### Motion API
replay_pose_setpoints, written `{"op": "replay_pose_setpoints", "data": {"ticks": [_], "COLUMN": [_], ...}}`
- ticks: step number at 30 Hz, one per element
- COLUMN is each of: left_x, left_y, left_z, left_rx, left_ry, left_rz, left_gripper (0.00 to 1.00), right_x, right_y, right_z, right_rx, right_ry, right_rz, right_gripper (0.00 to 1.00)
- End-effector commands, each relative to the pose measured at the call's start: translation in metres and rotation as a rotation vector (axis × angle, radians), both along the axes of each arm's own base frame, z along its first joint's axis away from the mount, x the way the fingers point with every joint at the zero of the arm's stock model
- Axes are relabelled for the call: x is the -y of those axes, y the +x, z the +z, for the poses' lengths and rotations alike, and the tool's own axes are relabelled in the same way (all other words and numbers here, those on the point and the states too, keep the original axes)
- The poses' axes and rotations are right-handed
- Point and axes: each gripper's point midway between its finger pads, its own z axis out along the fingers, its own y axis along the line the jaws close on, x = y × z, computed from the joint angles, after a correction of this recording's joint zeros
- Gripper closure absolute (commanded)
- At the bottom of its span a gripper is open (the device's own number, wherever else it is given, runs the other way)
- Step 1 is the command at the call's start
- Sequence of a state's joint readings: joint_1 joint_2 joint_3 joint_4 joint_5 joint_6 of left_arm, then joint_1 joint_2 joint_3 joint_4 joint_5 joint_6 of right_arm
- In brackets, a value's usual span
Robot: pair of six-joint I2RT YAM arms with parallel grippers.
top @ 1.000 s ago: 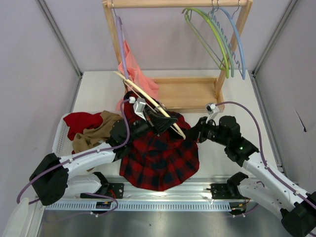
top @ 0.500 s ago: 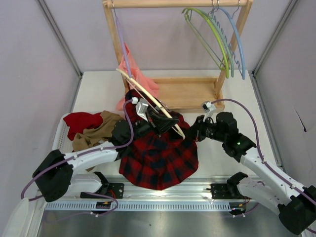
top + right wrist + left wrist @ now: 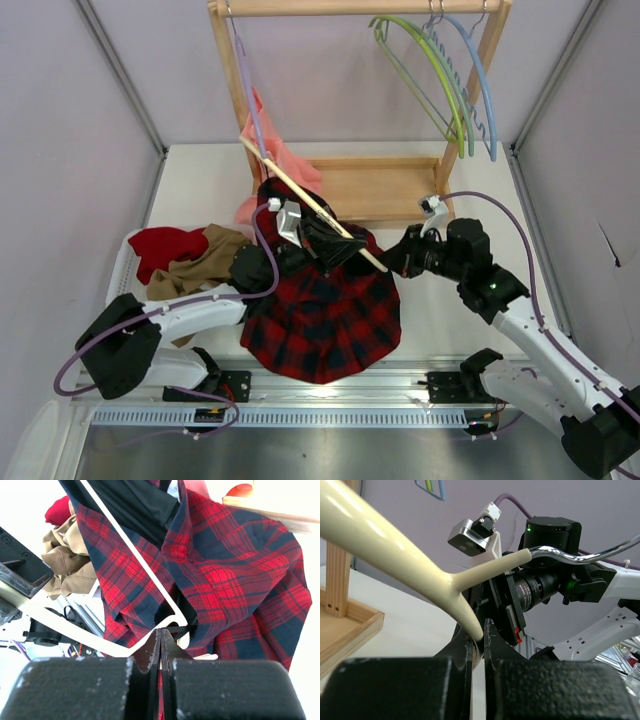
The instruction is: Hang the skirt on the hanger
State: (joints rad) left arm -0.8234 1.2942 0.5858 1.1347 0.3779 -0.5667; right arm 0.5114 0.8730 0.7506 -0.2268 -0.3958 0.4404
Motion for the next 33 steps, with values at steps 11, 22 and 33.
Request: {"op": "replay_pose_setpoints", "data": {"ticks": [11, 22, 33], "left_x": [-0.017, -0.016, -0.013], "left_y": [-0.006, -0.006, -0.012], "left_z": [0.073, 0.074, 0.074], "left_rx": [0.331, 0.345, 0.380], "left_ry": [-0.142, -0.154, -0.148], "left_rz": [0.103, 0.103, 0.067], "left_gripper": [1.00, 1.00, 1.00], "right_x": [0.011, 0.004, 0.001], "right_y": [-0.019, -0.030, -0.030], "right_z": [0.011, 0.001, -0.008], "right_rx": [-0.010, -0.052, -0.059], "right_ry": [-0.016, -0.021, -0.074], "right_rz": [0.004, 0.081, 0.144], "right_gripper": [1.00, 1.00, 1.00]}}
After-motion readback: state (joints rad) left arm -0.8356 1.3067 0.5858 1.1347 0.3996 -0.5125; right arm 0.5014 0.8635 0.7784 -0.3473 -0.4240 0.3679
